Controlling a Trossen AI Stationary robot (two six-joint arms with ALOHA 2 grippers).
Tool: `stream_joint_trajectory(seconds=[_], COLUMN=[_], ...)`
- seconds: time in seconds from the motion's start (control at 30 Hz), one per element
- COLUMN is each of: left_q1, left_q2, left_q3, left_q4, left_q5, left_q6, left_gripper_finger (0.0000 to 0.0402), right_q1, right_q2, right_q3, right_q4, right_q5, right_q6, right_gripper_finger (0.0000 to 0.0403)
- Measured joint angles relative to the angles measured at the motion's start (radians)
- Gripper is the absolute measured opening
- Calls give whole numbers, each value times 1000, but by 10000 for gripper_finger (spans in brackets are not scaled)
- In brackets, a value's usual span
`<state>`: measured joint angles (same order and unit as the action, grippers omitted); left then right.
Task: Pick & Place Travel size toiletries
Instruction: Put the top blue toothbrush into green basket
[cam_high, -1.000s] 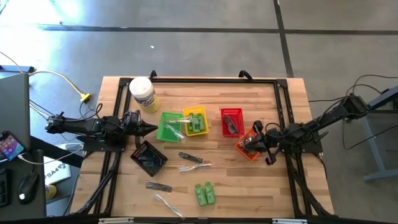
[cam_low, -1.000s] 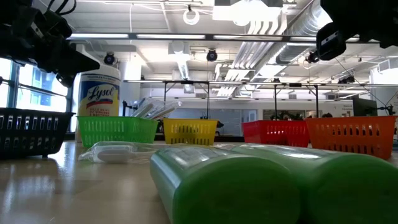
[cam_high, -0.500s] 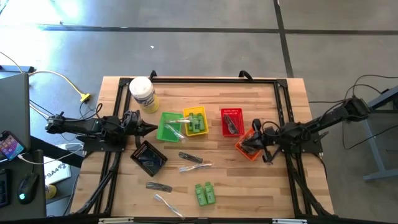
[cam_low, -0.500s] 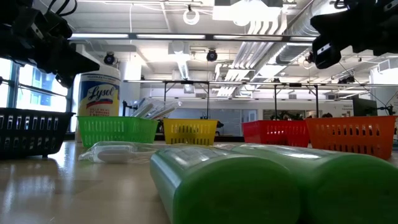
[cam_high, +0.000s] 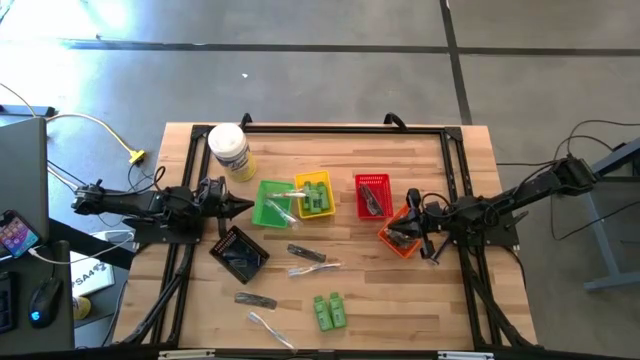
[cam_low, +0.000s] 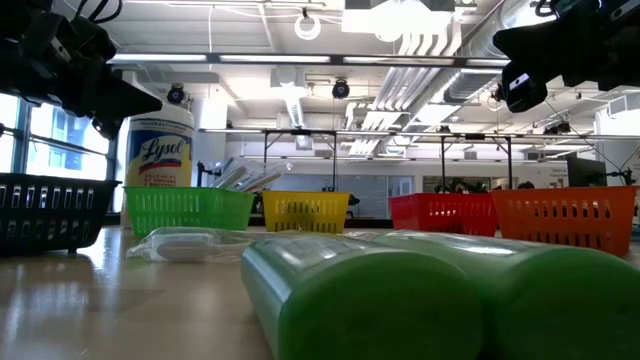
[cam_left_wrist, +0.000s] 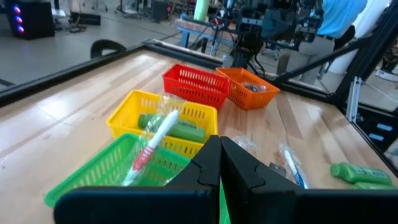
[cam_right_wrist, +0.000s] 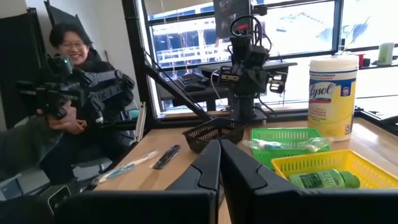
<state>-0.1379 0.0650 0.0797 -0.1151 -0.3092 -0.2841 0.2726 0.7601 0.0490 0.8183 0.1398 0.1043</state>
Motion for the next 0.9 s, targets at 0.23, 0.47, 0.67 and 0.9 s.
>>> stream_joint_trajectory(seconds=[0.23, 0.47, 0.67, 0.9], left_q1=[-2, -35, -72, -145], left_q2=[177, 527, 834, 1116], left_q3=[98, 324, 467, 663], left_q4=[124, 78, 60, 52], left_q5=[85, 93, 98, 65], left_q6=[-56, -6, -71, -87], left_gripper_finger=[0, 0, 23, 111], right_q1=[0, 0, 0, 0], right_q2=[0, 0, 0, 0], right_q3=[0, 0, 0, 0], right_q4=[-6, -10, -27, -60], right_q5=[0, -1, -8, -9], right_q6=[0, 0, 8, 33], right_gripper_finger=[4, 4, 4, 4])
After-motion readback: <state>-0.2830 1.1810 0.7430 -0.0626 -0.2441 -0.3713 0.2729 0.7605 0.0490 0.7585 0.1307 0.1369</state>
